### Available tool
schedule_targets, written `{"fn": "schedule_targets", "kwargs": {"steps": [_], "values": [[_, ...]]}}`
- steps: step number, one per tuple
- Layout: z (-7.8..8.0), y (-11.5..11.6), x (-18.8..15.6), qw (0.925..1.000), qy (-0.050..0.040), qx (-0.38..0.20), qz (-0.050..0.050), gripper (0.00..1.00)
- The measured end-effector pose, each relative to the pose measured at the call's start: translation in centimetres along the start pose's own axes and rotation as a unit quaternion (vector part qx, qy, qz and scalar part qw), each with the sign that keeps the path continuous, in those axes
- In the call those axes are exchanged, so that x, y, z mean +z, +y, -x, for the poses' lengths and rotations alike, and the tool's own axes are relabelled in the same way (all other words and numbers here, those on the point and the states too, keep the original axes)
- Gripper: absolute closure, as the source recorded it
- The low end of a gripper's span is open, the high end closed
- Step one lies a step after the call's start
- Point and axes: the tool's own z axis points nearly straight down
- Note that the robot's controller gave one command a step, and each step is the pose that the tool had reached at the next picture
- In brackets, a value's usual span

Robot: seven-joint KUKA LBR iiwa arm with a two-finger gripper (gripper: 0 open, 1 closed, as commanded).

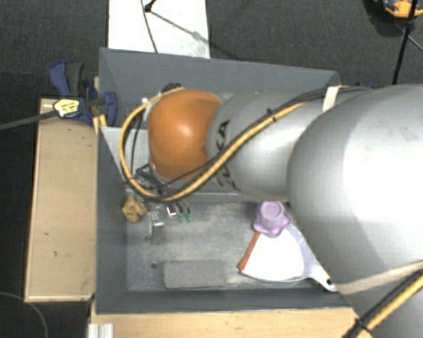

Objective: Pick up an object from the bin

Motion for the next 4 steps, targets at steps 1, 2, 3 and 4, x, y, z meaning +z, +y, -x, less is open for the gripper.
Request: {"fn": "schedule_targets", "kwargs": {"steps": [1, 2, 3, 4], "values": [[0.9, 0.4, -2.1, 0.9875, -0.0018, -0.157, 0.000, 0.00], [1.5, 0.4, 2.5, 0.9869, -0.0042, -0.161, 0.001, 0.00], [1.0, 0.6, 2.3, 0.9055, -0.0057, -0.424, 0.000, 1.00], [1.0, 0.6, 2.3, 0.9058, -0.0057, -0.424, 0.000, 1.00]]}}
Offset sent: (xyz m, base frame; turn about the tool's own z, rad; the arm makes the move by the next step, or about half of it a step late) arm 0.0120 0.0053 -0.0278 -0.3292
